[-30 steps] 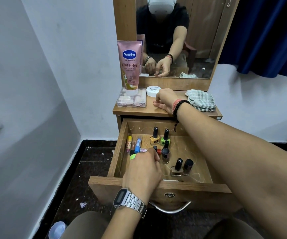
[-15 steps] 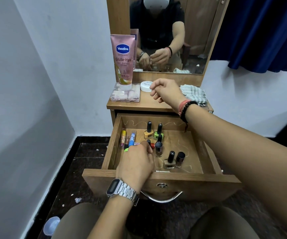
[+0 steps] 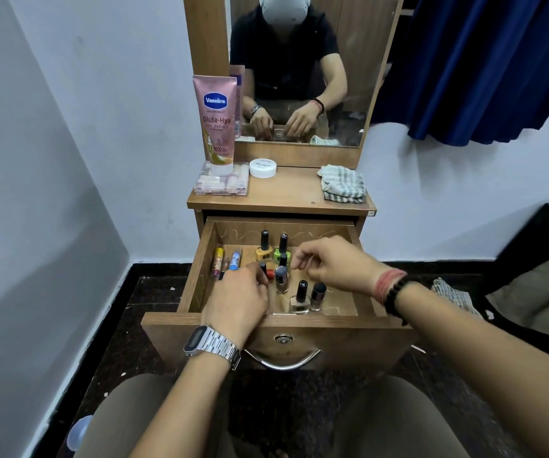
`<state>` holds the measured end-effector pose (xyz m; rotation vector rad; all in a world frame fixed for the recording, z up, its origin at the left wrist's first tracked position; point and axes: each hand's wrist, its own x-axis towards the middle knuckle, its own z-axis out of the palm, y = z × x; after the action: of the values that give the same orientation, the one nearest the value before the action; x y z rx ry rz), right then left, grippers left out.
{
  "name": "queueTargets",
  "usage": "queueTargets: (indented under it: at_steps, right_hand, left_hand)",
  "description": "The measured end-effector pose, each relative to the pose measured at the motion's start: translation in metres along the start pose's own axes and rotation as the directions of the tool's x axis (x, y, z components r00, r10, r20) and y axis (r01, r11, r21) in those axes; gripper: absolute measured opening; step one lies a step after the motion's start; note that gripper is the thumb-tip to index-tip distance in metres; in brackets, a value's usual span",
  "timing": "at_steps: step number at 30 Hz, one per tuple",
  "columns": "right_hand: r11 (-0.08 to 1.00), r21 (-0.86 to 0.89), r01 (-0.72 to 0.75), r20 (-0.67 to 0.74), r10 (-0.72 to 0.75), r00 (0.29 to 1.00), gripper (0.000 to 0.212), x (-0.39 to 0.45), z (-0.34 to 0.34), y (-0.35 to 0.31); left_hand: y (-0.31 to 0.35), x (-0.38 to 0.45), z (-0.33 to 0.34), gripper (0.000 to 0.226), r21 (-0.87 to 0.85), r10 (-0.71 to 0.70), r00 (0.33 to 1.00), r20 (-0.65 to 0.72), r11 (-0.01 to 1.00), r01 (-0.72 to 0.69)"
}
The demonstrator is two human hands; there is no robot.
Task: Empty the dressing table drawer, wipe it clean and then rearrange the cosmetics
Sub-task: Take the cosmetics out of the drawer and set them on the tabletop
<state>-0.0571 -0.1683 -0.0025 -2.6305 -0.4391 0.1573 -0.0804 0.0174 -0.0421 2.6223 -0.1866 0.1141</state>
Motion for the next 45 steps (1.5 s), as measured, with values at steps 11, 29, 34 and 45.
queueTargets:
  at_steps: [11, 29, 34, 45]
  right_hand:
    - [0.972, -0.237, 0.011, -0.049, -0.024, 0.999, 0.023, -0.014, 0.032, 0.000]
    - [0.993, -0.086, 0.083, -0.185, -0.098, 0.978, 0.019, 0.009, -0.042, -0.039]
    - [0.993, -0.088, 0.083, -0.347, -0.109, 0.931, 0.022, 0.043, -0.074, -0.053]
    - [0.997, -0.071, -0.004, -0.492, -0.031, 0.870, 0.023, 0.139, -0.084, -0.047]
  left_hand:
    - [0.000, -0.004, -0.001, 0.020, -0.006, 0.005, 1.000, -0.023, 1.000, -0.005]
    - [-0.001, -0.003, -0.003, 0.016, -0.065, -0.001, 1.000, 0.018, 0.998, 0.002]
    - [0.000, -0.004, -0.005, 0.017, -0.074, -0.008, 1.000, 0.024, 0.997, 0.010]
    - [0.000, -0.004, -0.007, 0.016, -0.092, -0.002, 1.000, 0.028, 0.996, 0.004]
